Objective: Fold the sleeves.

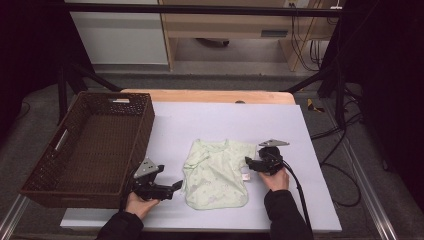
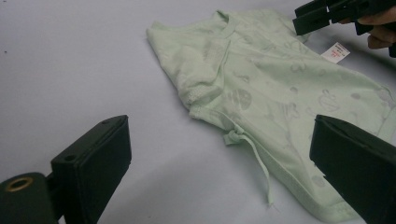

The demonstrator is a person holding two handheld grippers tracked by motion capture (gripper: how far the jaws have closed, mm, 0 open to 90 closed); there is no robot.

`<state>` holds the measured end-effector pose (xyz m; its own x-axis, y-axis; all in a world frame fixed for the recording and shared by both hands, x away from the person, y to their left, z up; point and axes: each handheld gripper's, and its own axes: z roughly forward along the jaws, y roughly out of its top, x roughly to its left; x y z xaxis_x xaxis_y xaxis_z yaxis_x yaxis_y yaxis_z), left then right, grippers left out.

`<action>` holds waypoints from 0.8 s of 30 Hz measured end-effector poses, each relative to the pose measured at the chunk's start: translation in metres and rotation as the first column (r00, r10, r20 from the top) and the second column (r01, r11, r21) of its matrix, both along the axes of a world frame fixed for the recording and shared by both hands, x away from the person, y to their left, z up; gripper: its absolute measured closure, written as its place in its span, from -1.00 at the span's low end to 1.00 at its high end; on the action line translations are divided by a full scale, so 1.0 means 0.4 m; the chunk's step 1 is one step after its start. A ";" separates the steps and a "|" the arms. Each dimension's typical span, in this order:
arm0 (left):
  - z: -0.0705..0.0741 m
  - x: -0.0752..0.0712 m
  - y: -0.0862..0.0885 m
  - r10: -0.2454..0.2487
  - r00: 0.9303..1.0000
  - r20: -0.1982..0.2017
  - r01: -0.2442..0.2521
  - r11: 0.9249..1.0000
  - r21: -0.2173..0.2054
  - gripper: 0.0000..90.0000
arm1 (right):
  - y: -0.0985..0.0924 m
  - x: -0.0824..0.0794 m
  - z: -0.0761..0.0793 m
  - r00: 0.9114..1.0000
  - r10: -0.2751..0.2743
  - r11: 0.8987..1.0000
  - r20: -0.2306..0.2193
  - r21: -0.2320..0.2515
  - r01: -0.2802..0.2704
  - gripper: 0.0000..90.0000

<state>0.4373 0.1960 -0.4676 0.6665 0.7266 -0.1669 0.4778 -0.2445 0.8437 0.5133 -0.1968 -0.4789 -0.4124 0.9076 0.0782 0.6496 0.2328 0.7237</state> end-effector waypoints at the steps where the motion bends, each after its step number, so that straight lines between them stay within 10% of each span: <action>1: 0.000 0.000 0.000 0.001 1.000 -0.001 -0.001 1.000 0.001 -0.89 | 0.001 0.000 -0.001 1.000 0.005 1.000 -0.002 -0.005 -0.005 -0.09; 24: -0.003 0.001 -0.003 -0.001 1.000 -0.016 0.001 1.000 0.012 -0.89 | 0.014 -0.009 0.002 1.000 0.020 1.000 -0.018 0.006 -0.020 0.90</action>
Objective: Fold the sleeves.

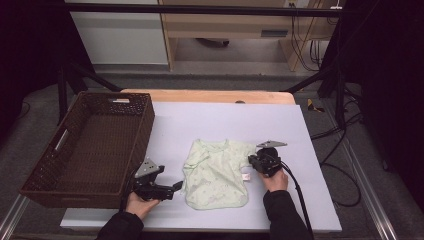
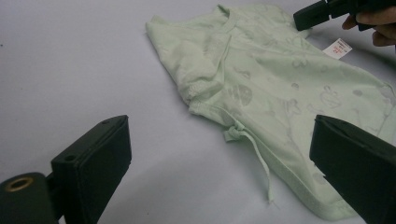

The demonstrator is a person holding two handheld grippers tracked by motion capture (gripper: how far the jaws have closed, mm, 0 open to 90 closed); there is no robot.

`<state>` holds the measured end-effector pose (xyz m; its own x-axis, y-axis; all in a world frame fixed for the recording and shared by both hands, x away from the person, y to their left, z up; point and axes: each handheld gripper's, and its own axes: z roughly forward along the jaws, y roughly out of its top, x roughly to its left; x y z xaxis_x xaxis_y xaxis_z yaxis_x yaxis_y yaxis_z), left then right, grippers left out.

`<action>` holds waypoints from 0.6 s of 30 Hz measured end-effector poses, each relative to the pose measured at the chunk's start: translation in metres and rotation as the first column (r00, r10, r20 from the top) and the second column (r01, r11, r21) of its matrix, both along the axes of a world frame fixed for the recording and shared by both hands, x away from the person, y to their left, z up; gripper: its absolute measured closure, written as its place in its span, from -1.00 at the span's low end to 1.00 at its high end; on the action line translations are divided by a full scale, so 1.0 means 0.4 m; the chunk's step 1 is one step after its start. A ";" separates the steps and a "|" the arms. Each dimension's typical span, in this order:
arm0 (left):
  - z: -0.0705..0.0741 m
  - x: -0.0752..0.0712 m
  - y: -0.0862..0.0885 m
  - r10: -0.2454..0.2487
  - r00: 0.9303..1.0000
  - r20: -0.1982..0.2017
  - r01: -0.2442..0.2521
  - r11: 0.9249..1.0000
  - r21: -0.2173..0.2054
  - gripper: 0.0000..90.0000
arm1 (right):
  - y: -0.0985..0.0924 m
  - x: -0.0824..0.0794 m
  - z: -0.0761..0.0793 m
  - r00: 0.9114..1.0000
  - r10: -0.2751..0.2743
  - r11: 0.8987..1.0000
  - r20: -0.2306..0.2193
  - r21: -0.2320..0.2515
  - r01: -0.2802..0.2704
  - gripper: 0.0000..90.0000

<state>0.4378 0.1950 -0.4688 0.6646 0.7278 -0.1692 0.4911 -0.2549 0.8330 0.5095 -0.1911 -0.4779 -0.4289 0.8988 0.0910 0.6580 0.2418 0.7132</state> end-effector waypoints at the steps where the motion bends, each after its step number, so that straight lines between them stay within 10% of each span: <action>1: 0.000 0.000 0.000 0.002 1.000 0.001 -0.002 1.000 0.000 -0.89 | 0.000 0.000 0.000 1.000 0.000 1.000 0.003 -0.001 0.000 0.92; 18: 0.001 -0.001 0.001 0.007 1.000 0.003 -0.007 1.000 -0.005 -0.89 | 0.012 -0.025 0.053 0.993 0.023 1.000 0.115 -0.001 -0.023 0.96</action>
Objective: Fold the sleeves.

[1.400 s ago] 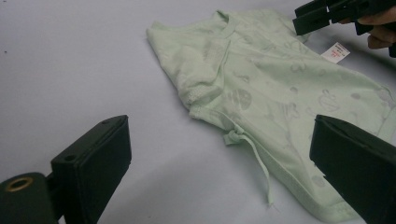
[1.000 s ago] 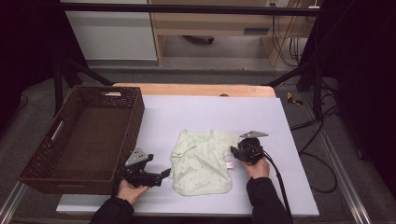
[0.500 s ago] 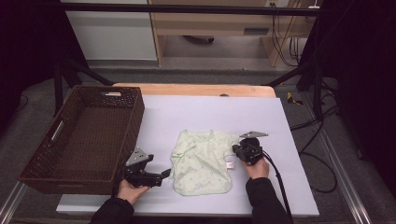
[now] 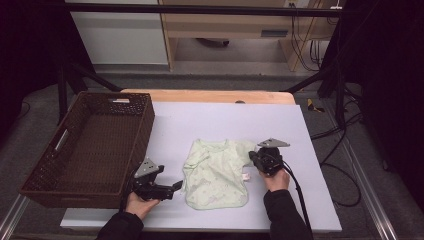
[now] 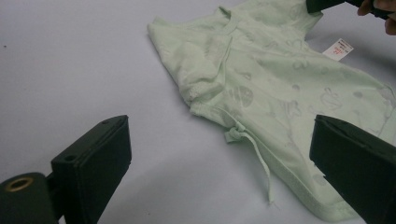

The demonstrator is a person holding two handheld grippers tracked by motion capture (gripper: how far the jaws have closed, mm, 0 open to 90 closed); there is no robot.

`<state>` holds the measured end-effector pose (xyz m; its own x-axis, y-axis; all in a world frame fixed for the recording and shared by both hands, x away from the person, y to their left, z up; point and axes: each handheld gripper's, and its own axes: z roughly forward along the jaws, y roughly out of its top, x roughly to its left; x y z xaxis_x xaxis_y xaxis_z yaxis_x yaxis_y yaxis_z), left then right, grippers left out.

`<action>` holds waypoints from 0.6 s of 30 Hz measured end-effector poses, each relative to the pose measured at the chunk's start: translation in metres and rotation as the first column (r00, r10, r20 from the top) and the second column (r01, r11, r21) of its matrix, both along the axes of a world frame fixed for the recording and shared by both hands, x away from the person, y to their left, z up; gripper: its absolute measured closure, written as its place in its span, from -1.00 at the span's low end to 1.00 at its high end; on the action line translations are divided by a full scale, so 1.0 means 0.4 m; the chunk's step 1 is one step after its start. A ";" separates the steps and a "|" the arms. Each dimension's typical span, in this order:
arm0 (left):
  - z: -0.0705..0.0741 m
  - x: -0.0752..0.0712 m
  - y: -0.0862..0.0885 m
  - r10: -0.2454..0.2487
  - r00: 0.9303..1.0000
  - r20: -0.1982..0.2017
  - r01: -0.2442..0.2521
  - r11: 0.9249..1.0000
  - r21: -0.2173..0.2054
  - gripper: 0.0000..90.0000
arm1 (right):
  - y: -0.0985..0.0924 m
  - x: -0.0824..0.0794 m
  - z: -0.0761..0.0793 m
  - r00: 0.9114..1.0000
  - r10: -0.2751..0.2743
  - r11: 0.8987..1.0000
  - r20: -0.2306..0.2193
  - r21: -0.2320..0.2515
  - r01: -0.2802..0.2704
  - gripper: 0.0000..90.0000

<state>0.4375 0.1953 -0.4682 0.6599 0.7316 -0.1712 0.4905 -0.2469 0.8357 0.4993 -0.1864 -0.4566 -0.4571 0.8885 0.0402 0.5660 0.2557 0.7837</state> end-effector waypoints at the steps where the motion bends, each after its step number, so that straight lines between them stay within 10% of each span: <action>1: 0.000 0.000 0.000 0.000 1.000 0.000 0.000 1.000 0.001 -0.89 | 0.003 -0.002 0.004 1.000 0.009 1.000 0.006 -0.001 -0.009 0.96; 18: 0.000 0.000 0.000 0.000 1.000 0.001 0.000 1.000 0.004 -0.89 | 0.097 -0.025 0.016 0.992 0.126 0.991 0.031 -0.049 -0.125 0.96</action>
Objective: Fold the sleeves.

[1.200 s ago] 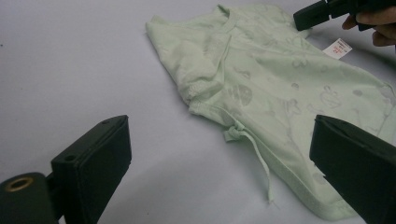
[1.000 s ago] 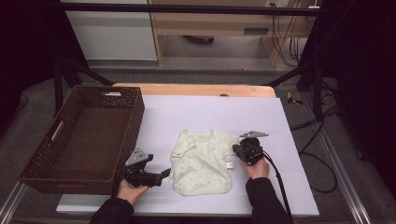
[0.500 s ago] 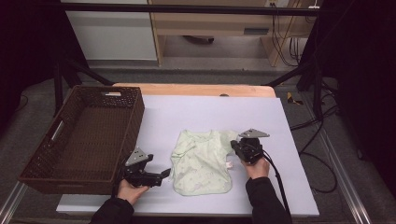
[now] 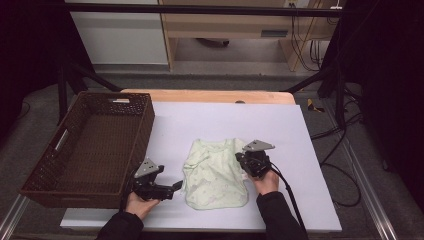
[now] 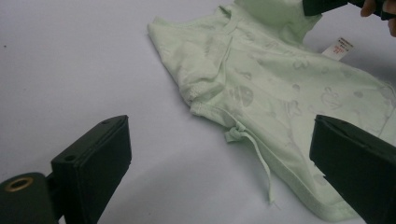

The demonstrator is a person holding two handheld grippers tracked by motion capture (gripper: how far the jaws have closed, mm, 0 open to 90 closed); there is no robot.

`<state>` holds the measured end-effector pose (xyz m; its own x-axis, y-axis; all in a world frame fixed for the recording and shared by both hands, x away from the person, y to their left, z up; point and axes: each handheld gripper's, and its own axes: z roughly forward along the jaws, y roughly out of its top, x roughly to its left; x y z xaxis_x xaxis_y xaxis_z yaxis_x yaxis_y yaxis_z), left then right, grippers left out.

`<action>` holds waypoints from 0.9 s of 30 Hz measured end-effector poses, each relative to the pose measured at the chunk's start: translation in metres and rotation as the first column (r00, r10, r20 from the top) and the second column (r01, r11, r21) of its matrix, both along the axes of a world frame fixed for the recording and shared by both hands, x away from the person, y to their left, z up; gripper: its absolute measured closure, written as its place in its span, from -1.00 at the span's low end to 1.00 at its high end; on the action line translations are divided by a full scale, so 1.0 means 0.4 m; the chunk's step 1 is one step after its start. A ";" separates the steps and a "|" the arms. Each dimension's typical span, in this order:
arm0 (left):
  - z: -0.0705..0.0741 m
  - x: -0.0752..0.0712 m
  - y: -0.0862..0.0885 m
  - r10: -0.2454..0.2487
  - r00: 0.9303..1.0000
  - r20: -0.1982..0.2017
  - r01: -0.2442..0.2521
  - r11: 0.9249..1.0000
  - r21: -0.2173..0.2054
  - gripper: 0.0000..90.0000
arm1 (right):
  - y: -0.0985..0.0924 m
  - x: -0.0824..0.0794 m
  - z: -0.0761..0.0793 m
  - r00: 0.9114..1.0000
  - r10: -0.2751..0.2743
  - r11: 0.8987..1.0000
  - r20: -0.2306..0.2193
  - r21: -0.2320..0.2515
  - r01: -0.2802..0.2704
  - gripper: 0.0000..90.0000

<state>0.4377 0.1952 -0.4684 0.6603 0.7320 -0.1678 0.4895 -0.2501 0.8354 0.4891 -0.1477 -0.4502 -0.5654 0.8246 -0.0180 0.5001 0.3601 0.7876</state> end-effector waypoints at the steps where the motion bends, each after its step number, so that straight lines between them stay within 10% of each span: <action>1: 0.000 0.000 0.000 0.000 1.000 0.000 0.000 1.000 0.000 -0.89 | 0.005 0.000 -0.003 1.000 0.007 1.000 -0.001 -0.008 -0.008 0.96; 17: 0.000 0.000 0.000 0.000 1.000 0.000 0.000 1.000 0.000 -0.89 | 0.055 0.005 -0.043 0.996 0.062 0.995 -0.061 -0.069 -0.066 0.95; 27: 0.000 0.000 0.000 -0.001 1.000 -0.001 0.001 1.000 0.001 -0.89 | 0.063 0.002 -0.045 0.992 0.111 0.994 -0.058 0.001 -0.111 0.64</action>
